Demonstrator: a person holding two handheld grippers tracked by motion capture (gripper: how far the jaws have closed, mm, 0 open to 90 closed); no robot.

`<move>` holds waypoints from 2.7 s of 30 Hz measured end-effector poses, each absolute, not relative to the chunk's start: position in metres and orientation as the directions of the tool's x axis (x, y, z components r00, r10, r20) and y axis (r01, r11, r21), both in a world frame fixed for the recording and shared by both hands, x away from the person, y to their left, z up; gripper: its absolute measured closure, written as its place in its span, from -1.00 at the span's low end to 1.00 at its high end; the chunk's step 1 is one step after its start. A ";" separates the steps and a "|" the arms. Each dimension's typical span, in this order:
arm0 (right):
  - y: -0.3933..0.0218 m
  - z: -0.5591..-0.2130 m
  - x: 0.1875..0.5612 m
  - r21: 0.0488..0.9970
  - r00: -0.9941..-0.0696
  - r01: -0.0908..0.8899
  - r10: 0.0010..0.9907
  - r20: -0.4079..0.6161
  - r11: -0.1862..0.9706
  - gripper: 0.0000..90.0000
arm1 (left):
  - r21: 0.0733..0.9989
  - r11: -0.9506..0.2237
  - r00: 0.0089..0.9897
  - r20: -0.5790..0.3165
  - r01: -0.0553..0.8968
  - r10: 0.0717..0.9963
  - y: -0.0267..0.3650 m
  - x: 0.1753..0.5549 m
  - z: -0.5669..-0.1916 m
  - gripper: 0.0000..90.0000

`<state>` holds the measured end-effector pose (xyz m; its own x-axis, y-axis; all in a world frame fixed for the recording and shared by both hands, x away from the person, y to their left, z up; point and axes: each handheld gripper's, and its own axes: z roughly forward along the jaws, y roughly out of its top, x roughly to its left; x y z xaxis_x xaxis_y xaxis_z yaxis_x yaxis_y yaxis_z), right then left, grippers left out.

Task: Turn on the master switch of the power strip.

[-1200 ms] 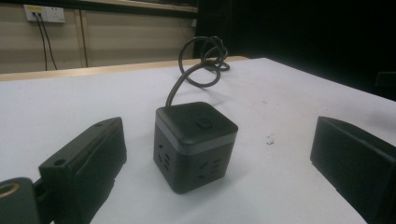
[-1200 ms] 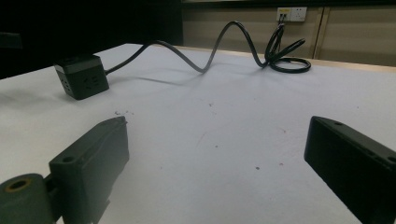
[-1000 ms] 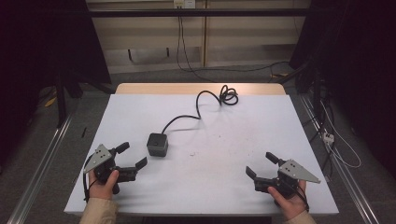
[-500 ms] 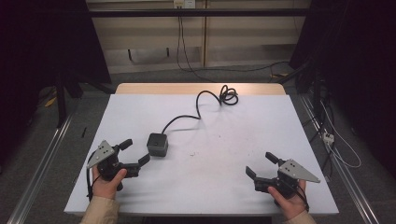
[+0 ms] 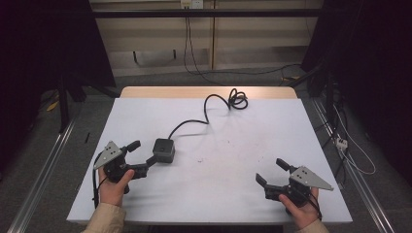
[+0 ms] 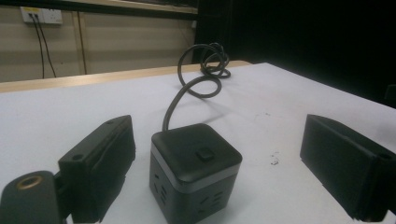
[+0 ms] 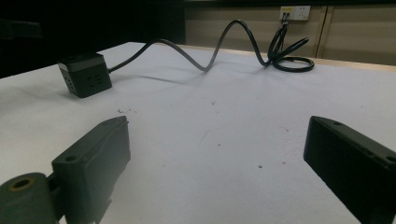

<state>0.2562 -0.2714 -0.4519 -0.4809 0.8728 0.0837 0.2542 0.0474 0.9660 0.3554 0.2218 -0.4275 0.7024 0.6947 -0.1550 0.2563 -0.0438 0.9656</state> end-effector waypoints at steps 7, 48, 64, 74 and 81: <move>-0.271 -0.452 0.256 0.965 -0.484 0.256 0.871 0.086 0.047 -0.84 | 0.962 -0.051 0.699 -0.157 0.267 0.698 0.219 0.360 -0.426 -0.72; -0.271 -0.452 0.255 0.965 -0.484 0.258 0.871 0.086 0.048 -0.82 | 0.938 -0.106 0.690 -0.163 0.330 0.705 0.206 0.378 -0.421 0.06; -0.271 -0.453 0.255 0.965 -0.490 0.257 0.868 0.082 0.054 -0.82 | 0.933 -0.133 0.702 -0.153 0.335 0.695 0.204 0.382 -0.419 0.34; -0.271 -0.452 0.255 0.965 -0.492 0.257 0.867 0.081 0.055 -0.82 | 0.930 -0.134 0.706 -0.161 0.343 0.689 0.203 0.383 -0.418 0.48; -0.271 -0.452 0.255 0.965 -0.492 0.257 0.867 0.080 0.057 -0.82 | 0.929 -0.142 0.711 -0.157 0.343 0.685 0.202 0.384 -0.418 0.58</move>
